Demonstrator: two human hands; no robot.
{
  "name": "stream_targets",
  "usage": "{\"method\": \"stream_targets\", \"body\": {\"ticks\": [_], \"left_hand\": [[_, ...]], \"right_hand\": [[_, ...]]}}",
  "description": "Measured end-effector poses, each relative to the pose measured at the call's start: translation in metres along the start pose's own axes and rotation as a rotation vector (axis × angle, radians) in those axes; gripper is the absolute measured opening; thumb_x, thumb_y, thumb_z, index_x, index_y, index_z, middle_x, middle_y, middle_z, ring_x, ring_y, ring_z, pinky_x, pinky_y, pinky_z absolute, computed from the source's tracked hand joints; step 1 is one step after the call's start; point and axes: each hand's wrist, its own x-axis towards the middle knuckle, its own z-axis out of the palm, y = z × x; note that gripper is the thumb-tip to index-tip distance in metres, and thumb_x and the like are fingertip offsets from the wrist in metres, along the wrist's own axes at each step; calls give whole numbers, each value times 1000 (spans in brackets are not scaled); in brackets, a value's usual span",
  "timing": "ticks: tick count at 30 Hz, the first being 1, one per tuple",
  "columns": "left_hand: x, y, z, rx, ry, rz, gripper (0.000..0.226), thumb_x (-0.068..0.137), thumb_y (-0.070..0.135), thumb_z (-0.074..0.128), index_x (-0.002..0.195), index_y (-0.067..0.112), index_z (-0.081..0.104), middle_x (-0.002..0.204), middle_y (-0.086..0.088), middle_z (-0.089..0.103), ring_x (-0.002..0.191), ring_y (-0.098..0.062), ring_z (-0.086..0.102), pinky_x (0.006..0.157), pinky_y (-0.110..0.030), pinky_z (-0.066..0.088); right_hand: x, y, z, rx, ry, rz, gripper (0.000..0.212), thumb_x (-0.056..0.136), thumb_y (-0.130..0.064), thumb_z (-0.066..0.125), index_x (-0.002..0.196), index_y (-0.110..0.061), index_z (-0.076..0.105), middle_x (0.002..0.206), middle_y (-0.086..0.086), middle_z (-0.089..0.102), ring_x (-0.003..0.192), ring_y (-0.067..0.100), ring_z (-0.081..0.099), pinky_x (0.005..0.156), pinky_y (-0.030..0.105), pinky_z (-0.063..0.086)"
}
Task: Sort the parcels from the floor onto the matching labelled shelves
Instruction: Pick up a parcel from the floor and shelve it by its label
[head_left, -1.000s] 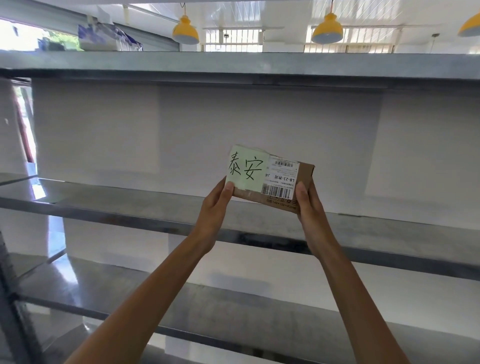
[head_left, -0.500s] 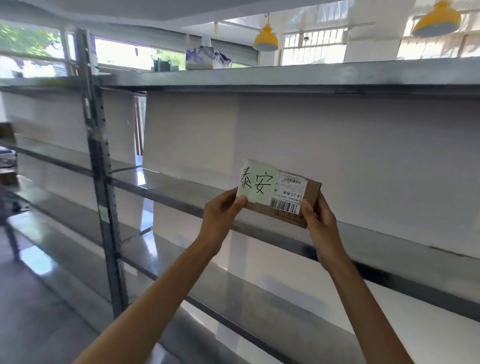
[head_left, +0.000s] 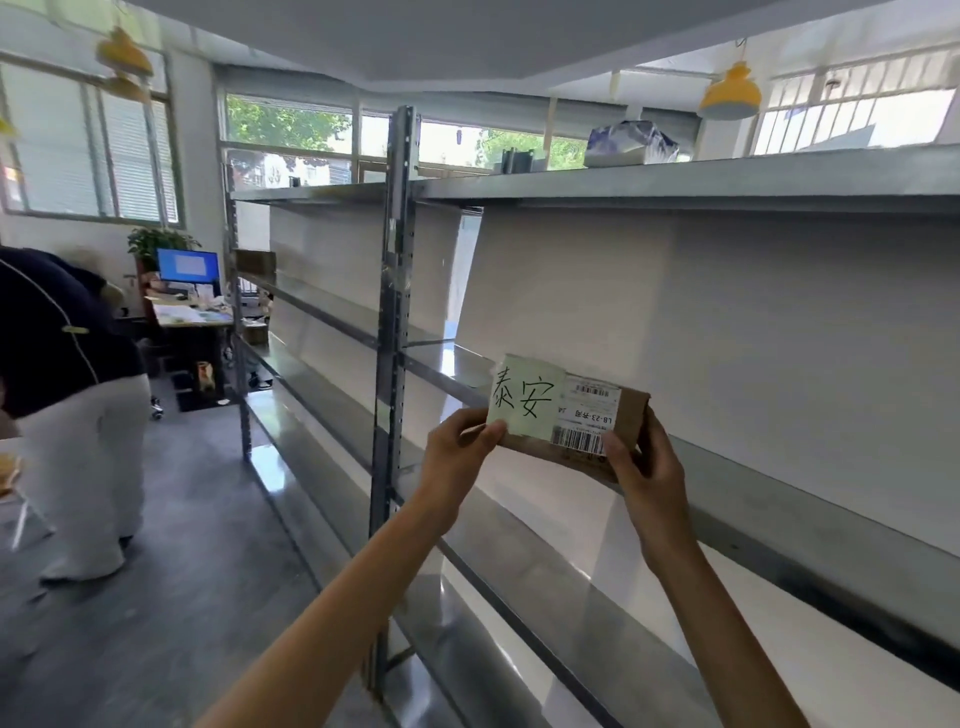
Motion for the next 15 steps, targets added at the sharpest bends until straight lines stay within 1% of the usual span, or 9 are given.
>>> {"method": "stream_targets", "body": {"ticks": [2,3,4,6,8,9,12,14,15], "left_hand": [[7,-6,-16,11,33,-31,27,89,15,61,114,5,60,111,-8,66,100,-16,63,91,-31,53],[11,-9,-23,19,44,-48,29,88,15,61,116,4,60,113,-10,66,102,-18,63,95,-35,52],[16,-12,-31,27,52,-66,31,88,15,61,117,4,59,115,-11,66,104,-18,63,98,-37,50],[25,-18,-48,37,66,-86,32,90,16,59,120,3,57,116,-10,64,100,-15,61,99,-35,49],[35,-22,-66,45,63,-104,32,93,17,54,122,4,55,112,-8,62,93,-11,57,92,-27,48],[40,-24,-76,51,50,-115,32,94,18,52,123,4,54,110,-6,60,92,-11,55,86,-24,47],[57,-29,-104,62,4,-129,31,97,17,46,124,4,52,108,-3,55,93,-12,53,73,-15,47],[68,-31,-121,90,-24,-116,31,98,16,43,125,4,52,111,-5,55,95,-15,53,71,-15,49],[73,-31,-129,100,-37,-109,30,98,15,42,125,4,52,113,-7,56,97,-17,53,74,-17,51]], "right_hand": [[5,10,22,49,-8,19,40,88,-26,61,125,-34,46,128,-4,58,113,12,58,83,19,55],[8,14,33,66,-3,28,40,88,-23,60,123,-35,44,128,-2,58,114,12,58,79,14,54],[11,19,45,77,2,38,42,89,-22,60,124,-36,42,129,0,57,115,14,57,78,13,53],[17,28,68,85,1,58,45,89,-22,59,128,-34,40,132,2,55,119,18,55,86,21,51],[23,34,91,81,-17,62,49,89,-24,59,133,-32,39,135,2,54,121,19,53,93,30,49],[26,38,102,82,-17,61,50,89,-24,59,135,-31,39,135,2,53,121,19,53,95,32,48],[36,45,131,84,3,54,52,90,-25,58,138,-27,39,135,2,54,121,19,53,91,26,47],[42,48,148,95,10,52,50,91,-25,57,138,-26,40,133,2,55,119,18,55,86,21,47],[45,49,156,102,16,51,49,91,-24,57,137,-25,41,132,3,56,118,18,56,84,19,47]]}}
